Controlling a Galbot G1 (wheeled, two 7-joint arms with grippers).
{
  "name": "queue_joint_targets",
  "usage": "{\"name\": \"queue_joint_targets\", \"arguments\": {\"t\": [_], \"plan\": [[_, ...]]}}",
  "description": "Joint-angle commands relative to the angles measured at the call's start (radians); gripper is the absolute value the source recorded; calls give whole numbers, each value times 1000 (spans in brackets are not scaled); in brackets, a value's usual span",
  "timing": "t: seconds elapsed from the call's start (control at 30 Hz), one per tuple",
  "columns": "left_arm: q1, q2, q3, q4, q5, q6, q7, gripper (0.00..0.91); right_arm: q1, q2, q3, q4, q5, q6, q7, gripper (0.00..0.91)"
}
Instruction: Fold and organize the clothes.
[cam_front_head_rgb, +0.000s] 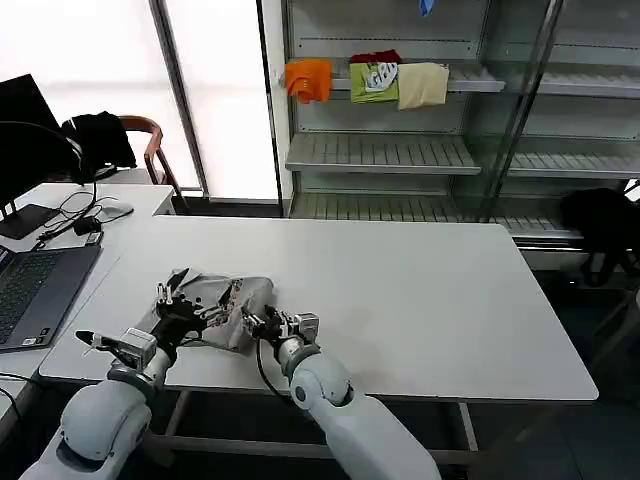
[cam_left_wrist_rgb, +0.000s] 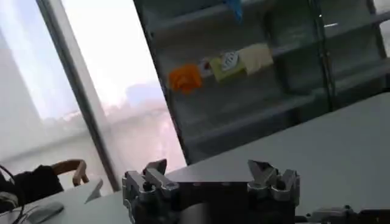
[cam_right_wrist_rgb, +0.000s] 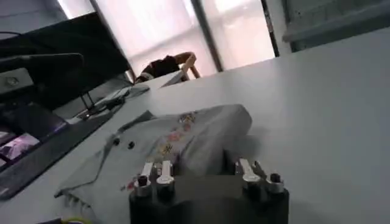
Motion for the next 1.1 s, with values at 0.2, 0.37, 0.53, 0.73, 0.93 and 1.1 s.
{"name": "queue_joint_targets", "arguments": {"t": [0.2,0.37,0.53,0.73,0.93,1.1], "plan": [[10,1,-6,-9,-2,1,5,907,4,-1,-8,1,15,3,5,0],[16,0,-11,-16,-5,1,4,907,10,-48,15,27,15,15,10,0],[14,3,-15,-23,-12,4,4,907,6,-145,50,106,33,12,7,0],[15,3,-10,-27,-13,5,4,907,-27,-261,132,179,68,10,-6,0],[14,3,-3,-27,-13,5,4,907,-65,-350,193,234,78,13,-24,0],[15,2,4,-30,-13,8,1,907,-109,-395,220,281,-2,9,-63,907]]}}
